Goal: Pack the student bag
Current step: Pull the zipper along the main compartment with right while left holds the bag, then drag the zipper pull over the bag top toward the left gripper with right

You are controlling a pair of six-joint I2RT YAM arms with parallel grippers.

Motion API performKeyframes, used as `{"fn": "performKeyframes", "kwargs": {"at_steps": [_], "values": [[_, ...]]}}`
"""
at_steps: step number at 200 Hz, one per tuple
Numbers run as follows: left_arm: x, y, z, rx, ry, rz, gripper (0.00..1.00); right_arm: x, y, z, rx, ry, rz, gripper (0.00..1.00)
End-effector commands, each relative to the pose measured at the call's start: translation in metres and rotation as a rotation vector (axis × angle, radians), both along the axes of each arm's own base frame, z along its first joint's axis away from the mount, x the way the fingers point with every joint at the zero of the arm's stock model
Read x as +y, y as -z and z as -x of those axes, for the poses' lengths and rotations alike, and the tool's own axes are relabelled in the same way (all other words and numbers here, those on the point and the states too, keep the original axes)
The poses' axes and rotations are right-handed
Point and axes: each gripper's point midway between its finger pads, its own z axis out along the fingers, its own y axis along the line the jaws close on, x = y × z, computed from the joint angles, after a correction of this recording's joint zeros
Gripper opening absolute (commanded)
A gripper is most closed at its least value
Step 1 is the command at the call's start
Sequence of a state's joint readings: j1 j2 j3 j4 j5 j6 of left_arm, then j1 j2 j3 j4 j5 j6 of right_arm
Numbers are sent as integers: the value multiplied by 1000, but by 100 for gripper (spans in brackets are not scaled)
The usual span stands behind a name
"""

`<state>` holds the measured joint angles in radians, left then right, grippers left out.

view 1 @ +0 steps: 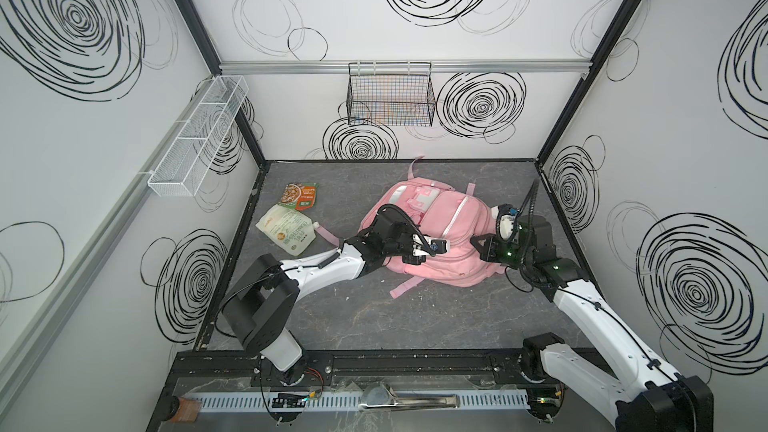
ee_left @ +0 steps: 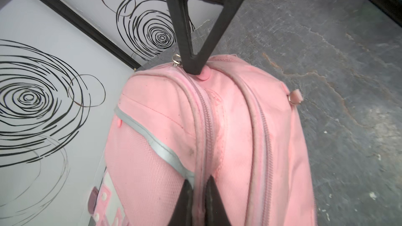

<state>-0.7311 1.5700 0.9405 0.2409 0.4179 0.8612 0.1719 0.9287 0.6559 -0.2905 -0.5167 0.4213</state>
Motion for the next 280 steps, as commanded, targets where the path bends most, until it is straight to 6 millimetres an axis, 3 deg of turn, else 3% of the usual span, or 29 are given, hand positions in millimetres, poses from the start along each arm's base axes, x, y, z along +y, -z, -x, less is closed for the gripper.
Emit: {"fn": "performKeyframes", "kwargs": {"at_steps": [1,28,39,51,59,68,82,112,173,207,217,227,246,280], "values": [[50,-16,-26,-16,-159,4,0,-55,-19,-23,-75,211,72,0],[63,-16,-21,26,-194,-11,1,-19,-40,-20,-124,85,-60,0],[64,-19,-22,19,-220,-14,22,-1,-41,-16,-119,36,-67,0],[61,-26,-19,15,-234,-4,51,20,-40,-9,-117,-9,-50,0],[56,-34,-14,17,-227,12,63,32,-38,-4,-111,-29,-47,0],[46,-44,-6,14,-206,33,73,42,-36,1,-100,-45,-60,0],[31,-57,6,23,-189,65,74,54,-35,7,-91,-61,-100,0],[2,-58,22,156,-156,126,73,67,-36,14,-95,-73,-139,0],[-13,-12,13,266,-245,27,67,81,-45,20,-111,-107,-165,0],[-18,-5,9,308,-256,2,36,84,-39,24,-105,-112,-165,0],[-17,-2,8,312,-267,-10,25,81,-37,24,-104,-100,-155,0],[-15,1,7,311,-282,-27,22,77,-34,23,-105,-88,-131,0],[-7,4,6,312,-305,-44,0,63,-28,18,-108,-44,-46,0],[12,-1,8,310,-298,-9,0,15,-18,-2,-96,79,22,0]]}}
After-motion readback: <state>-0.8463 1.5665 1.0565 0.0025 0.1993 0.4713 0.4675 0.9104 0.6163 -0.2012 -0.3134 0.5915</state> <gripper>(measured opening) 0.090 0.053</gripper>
